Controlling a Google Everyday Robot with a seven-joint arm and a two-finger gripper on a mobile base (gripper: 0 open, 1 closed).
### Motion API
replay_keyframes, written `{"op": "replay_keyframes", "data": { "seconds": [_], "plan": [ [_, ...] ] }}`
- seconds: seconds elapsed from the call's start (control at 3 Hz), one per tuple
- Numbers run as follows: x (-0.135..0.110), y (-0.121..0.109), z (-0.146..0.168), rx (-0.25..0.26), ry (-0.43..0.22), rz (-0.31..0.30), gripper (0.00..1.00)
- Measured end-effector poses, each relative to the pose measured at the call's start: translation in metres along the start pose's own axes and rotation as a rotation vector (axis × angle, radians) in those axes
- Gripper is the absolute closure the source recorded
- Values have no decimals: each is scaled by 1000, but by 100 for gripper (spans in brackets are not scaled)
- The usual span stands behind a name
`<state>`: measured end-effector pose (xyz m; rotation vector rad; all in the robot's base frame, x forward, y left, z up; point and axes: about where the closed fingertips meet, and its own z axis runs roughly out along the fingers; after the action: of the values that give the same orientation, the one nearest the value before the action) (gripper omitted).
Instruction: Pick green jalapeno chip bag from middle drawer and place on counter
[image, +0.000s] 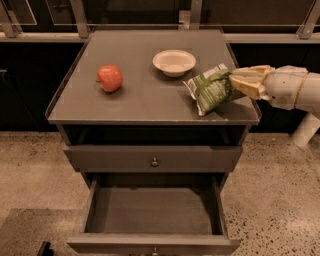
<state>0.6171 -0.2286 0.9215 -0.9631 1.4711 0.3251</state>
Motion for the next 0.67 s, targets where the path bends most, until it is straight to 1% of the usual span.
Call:
{"op": "replay_keyframes", "data": {
  "seconds": [0.67],
  "plan": [
    [0, 0, 0, 0, 0, 0, 11]
  ]
}}
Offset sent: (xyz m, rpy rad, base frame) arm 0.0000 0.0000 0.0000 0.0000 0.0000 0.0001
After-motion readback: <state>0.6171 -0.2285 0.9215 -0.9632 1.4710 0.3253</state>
